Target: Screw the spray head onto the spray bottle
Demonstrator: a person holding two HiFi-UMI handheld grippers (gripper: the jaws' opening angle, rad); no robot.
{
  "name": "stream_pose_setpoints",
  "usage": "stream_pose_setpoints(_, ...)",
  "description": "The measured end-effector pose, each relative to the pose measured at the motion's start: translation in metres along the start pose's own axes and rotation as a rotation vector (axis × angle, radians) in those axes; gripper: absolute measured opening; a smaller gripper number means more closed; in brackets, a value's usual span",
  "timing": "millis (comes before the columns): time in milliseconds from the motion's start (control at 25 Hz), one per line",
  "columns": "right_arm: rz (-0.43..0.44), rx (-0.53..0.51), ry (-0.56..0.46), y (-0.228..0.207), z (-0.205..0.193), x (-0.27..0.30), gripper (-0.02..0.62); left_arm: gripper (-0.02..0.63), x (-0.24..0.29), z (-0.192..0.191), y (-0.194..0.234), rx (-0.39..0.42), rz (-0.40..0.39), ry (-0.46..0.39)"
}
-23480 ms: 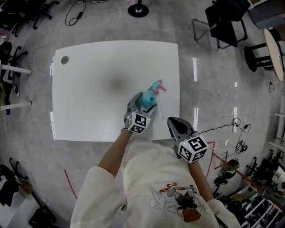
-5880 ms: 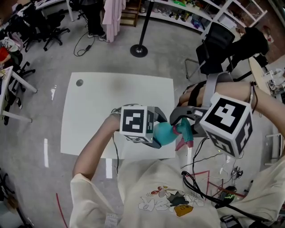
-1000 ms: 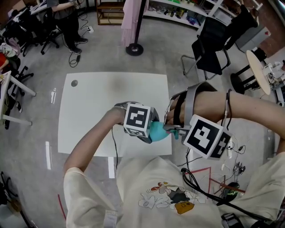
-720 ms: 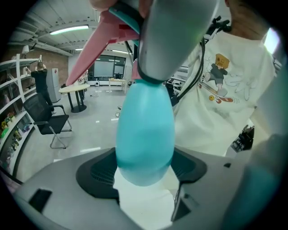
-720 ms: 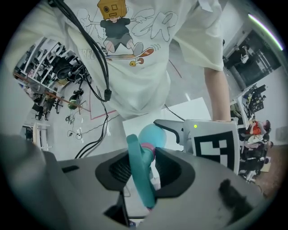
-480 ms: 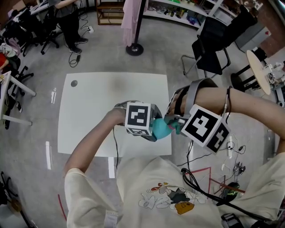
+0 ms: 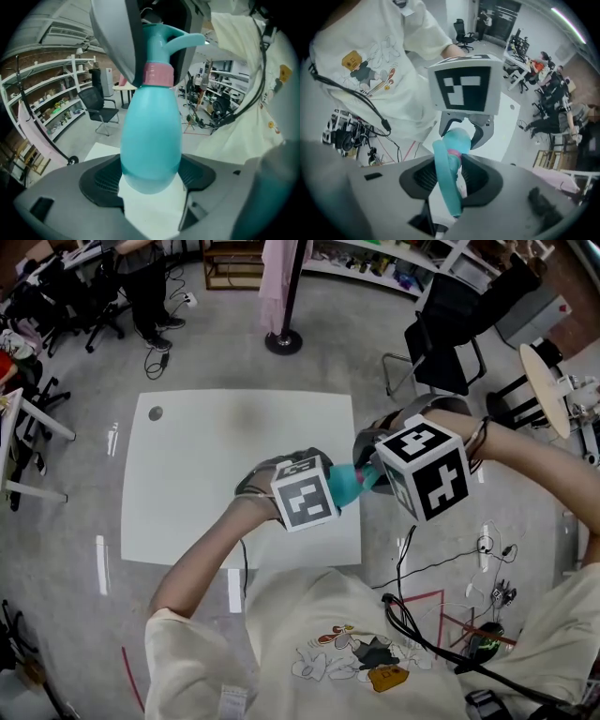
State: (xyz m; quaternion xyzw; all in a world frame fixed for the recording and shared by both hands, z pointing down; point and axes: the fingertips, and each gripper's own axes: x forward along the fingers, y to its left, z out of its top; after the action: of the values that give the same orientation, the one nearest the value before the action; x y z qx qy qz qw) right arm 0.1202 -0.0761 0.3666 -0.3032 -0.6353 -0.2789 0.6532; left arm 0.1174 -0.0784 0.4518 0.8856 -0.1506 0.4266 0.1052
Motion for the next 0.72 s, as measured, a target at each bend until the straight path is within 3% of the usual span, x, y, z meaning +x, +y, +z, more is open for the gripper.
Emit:
stream_pose_setpoints(520, 0.015, 0.614, -0.08, -0.035, -0.016, 0.003, 0.132, 0.371, 0.001, -0.001, 0.044, -0.251, 0.451, -0.036)
stream_pose_setpoints(720, 0.023, 0.861, -0.19, -0.051, -0.017, 0.0, 0.132, 0.371, -0.01, -0.008, 0.063, -0.297, 0.597, -0.015)
